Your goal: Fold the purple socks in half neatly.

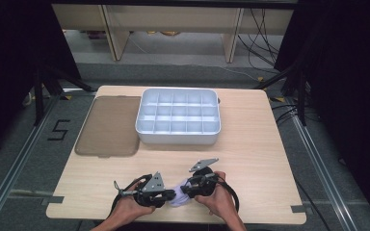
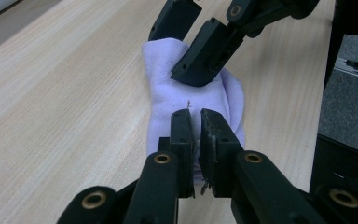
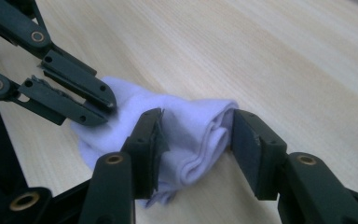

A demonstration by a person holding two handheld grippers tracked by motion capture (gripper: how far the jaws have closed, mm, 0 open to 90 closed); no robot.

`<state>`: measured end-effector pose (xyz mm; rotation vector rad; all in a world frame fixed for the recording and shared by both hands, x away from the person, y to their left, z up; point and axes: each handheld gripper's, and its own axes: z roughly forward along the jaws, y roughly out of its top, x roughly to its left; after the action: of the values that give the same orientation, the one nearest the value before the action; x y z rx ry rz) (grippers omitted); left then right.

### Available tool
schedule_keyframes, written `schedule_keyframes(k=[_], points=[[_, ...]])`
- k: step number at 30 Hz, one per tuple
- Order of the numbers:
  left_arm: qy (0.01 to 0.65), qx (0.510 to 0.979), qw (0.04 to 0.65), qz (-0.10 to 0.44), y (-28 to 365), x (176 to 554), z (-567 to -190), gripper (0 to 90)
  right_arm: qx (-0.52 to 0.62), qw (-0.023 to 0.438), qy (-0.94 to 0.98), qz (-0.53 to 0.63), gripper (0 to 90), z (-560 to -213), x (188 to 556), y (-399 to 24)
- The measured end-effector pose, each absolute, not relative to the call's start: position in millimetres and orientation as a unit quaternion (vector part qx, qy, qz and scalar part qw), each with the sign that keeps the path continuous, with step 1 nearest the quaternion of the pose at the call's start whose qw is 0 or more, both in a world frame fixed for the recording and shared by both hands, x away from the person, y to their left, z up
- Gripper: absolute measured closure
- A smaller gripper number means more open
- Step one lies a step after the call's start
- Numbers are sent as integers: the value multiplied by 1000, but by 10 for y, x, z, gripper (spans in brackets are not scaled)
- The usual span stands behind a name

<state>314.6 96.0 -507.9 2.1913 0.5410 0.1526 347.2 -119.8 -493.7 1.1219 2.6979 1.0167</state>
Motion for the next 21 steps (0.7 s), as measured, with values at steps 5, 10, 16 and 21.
schedule_keyframes(k=[5, 10, 16, 21], points=[[214, 879, 423, 62, 976, 3165, -5080, 812, 384, 5, 862, 331, 531, -4968, 3498, -1201], [205, 882, 420, 61, 983, 3179, -5075, 810, 386, -7, 861, 330, 528, -4993, 3513, -1210], [205, 881, 422, 56, 986, 3185, -5075, 808, 378, -29, 859, 344, 596, -5017, 3521, -1222], [215, 877, 428, 47, 988, 3175, -5080, 787, 380, -39, 853, 355, 677, -5031, 3507, -1235]])
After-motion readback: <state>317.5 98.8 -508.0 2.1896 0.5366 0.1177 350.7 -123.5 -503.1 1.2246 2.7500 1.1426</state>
